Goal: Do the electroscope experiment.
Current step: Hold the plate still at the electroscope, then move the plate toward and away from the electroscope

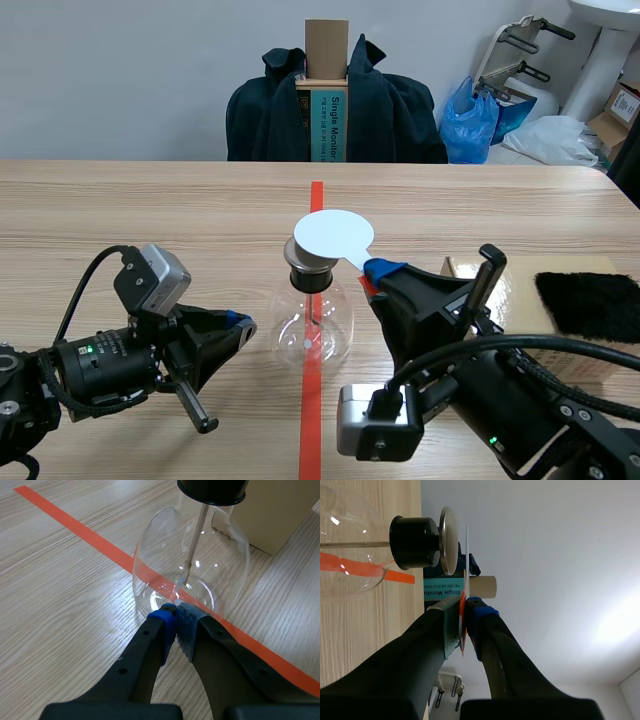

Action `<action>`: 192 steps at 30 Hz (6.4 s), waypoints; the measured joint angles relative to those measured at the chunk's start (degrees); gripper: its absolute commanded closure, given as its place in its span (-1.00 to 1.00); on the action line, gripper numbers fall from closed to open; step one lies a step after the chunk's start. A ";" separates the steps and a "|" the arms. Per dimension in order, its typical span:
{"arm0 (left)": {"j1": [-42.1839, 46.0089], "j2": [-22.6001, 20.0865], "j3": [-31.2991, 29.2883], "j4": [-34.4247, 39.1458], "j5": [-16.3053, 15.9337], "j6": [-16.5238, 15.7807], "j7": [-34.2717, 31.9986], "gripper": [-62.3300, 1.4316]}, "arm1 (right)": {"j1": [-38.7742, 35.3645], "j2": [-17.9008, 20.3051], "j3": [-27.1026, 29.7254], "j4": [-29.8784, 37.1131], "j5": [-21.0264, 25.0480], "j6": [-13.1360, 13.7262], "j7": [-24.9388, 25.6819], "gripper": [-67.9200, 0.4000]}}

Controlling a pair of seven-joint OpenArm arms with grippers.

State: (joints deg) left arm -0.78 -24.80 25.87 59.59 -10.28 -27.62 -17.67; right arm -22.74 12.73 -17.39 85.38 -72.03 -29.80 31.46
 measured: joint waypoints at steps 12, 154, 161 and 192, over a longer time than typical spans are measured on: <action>0.00 0.00 0.00 0.00 0.00 0.00 0.00 0.90 | 0.00 0.00 0.00 0.00 0.00 0.00 0.00 0.97; 0.00 0.02 0.00 0.00 0.00 0.00 0.00 0.90 | 0.00 0.00 0.00 0.00 -0.02 0.00 7.28 0.97; 0.00 0.02 0.00 0.00 0.00 0.00 0.00 0.90 | 0.00 0.00 0.00 0.00 -0.02 0.00 4.39 0.97; 0.00 0.02 0.00 0.00 -0.02 0.00 -0.04 0.90 | -12.87 0.00 13.42 0.02 3.93 -9.42 -8.24 0.97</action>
State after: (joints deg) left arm -0.78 -24.77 25.87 59.59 -10.31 -27.62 -17.72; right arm -35.62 12.73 -3.97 85.41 -68.10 -39.22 23.22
